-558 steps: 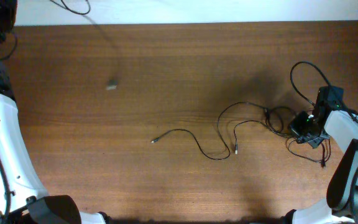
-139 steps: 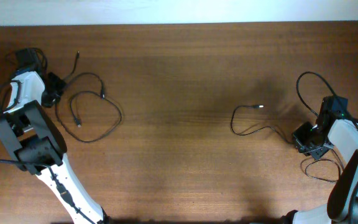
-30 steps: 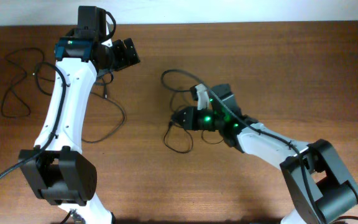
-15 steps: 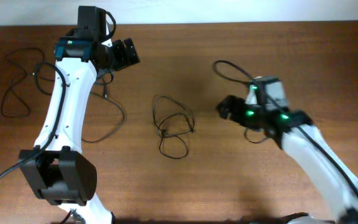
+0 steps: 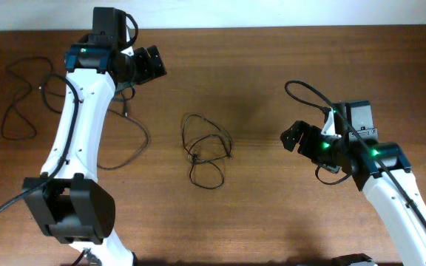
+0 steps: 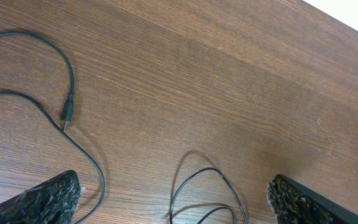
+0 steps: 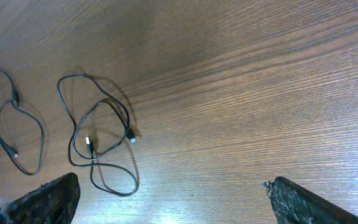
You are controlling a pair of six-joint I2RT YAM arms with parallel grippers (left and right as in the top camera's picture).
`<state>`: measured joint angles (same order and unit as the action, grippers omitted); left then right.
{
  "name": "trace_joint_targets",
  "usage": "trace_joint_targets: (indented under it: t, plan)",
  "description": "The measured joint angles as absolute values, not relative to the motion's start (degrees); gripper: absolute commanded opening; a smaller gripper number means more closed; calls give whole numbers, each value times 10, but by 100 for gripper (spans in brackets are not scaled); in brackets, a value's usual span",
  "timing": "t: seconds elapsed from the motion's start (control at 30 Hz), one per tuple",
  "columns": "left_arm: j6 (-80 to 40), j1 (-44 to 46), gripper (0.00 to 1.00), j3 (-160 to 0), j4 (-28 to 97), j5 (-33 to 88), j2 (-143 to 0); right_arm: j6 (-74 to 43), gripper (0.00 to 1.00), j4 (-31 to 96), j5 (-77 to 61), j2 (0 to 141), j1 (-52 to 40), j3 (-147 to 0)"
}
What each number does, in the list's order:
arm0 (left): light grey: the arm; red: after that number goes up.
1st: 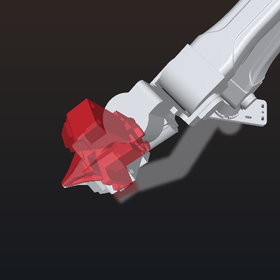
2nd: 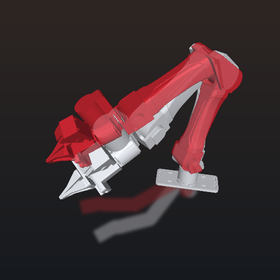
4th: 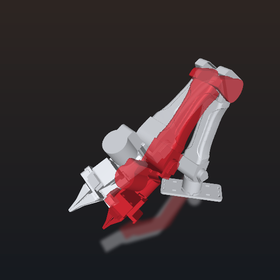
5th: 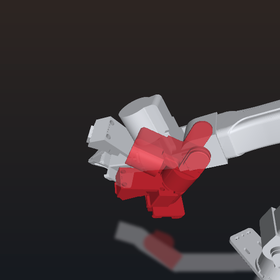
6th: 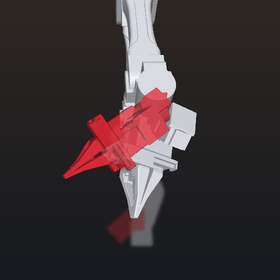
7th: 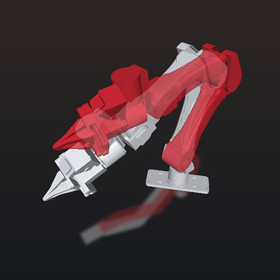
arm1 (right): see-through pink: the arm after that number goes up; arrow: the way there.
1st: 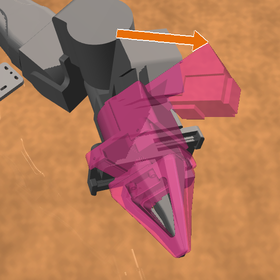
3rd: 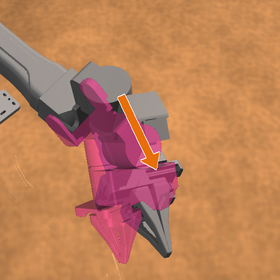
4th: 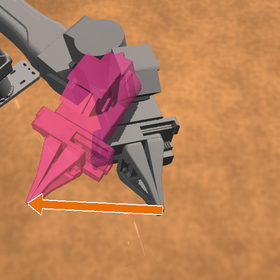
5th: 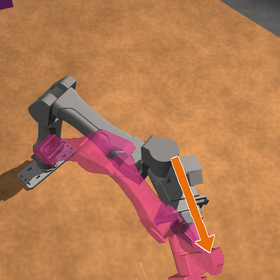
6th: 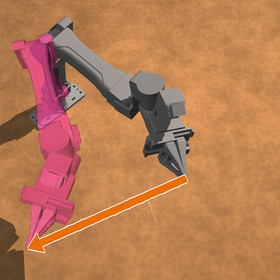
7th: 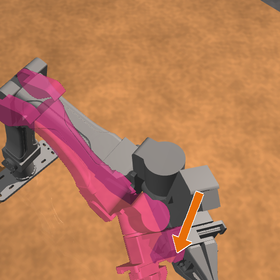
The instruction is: Untangle cables
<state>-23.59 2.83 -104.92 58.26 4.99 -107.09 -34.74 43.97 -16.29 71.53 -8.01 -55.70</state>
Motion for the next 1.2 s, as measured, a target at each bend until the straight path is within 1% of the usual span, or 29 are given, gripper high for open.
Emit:
trace_joint_targets:
  t: [0.6, 0.63, 0.67, 0.73, 0.8, 0.83, 0.93, 1.0, 1.03, 1.07, 1.13, 1.2]
  plan:
    - [-236, 28, 99, -1049, 582, 50, -1071, -347, 98, 440, -163, 715, -80, -557]
    - [-239, 28, 98, -1049, 581, 57, -1071, -347, 98, 440, -163, 715, -80, -557]
    - [-238, 28, 95, -1049, 587, 60, -1071, -347, 98, 440, -163, 715, -80, -557]
    - [-220, 39, 94, -1049, 639, 58, -1071, -347, 98, 440, -163, 715, -80, -557]
    - [-213, 79, 93, -1041, 683, 22, -1071, -347, 98, 441, -163, 715, -80, -557]
    - [-212, 95, 91, -1031, 684, 12, -1071, -347, 98, 440, -163, 715, -80, -557]
    - [-213, 129, 91, -957, 672, -3, -1072, -347, 98, 440, -163, 715, -80, -557]
    - [-229, 131, 90, -881, 631, 2, -1068, -347, 98, 440, -163, 715, -80, -557]
    - [-234, 132, 88, -850, 615, 6, -1067, -347, 98, 441, -163, 715, -80, -557]
    - [-236, 148, 86, -775, 597, 21, -1063, -347, 98, 441, -163, 715, -80, -557]
    - [-246, 179, 80, -723, 554, 28, -1059, -347, 98, 441, -163, 715, -80, -557]
    - [-270, 222, 79, -678, 517, 33, -1057, -347, 98, 442, -163, 716, -80, -557]
